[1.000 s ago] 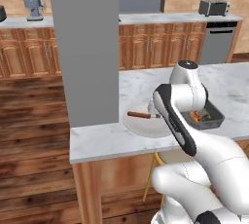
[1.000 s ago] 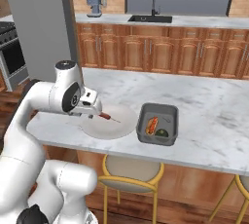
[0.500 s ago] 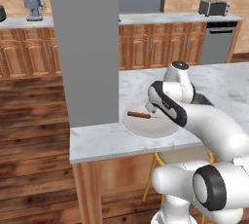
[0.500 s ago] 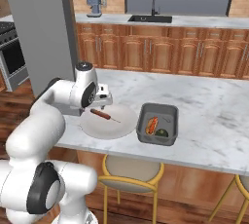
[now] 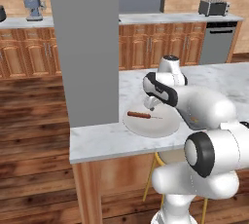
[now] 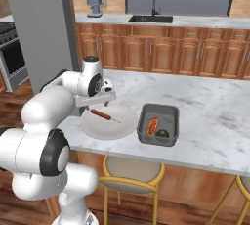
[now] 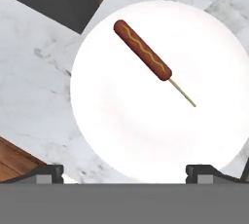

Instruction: Place one cooked food and one vegetable from the large plate to each tupperware container.

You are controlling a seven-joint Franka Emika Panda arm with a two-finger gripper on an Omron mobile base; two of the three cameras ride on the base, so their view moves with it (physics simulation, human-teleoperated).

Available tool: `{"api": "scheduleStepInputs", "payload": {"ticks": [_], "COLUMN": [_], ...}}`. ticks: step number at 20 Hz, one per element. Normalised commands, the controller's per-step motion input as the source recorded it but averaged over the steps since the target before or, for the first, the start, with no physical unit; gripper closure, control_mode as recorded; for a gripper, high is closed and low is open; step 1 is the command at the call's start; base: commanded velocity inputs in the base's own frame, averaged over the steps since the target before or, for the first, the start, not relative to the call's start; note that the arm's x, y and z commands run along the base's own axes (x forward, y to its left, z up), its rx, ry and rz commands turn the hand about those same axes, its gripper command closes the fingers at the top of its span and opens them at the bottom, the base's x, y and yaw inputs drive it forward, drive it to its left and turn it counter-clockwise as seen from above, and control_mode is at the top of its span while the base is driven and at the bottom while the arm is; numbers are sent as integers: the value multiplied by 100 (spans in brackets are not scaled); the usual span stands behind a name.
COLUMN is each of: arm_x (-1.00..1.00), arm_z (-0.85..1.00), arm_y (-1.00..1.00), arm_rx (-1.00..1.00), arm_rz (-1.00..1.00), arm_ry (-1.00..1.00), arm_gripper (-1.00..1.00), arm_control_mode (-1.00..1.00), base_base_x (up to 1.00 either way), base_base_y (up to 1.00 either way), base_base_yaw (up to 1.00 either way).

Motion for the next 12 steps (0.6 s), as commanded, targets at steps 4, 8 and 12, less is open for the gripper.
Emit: {"api": "scheduleStepInputs", "payload": {"ticks": [4,8,12], "arm_x": [39,15,4], "arm_z": [-27,-35,-5], "arm_y": [-3,0,0], "arm_rx": [-2,-1,0], "arm_rz": [4,9,2], "arm_ry": [1,-5,0], "arm_gripper": [-100,-100,-100], "arm_control_mode": [-100,-100,-100], "base_base_x": [0,0,0], "base_base_y": [0,0,0], "base_base_yaw": [0,0,0]}}
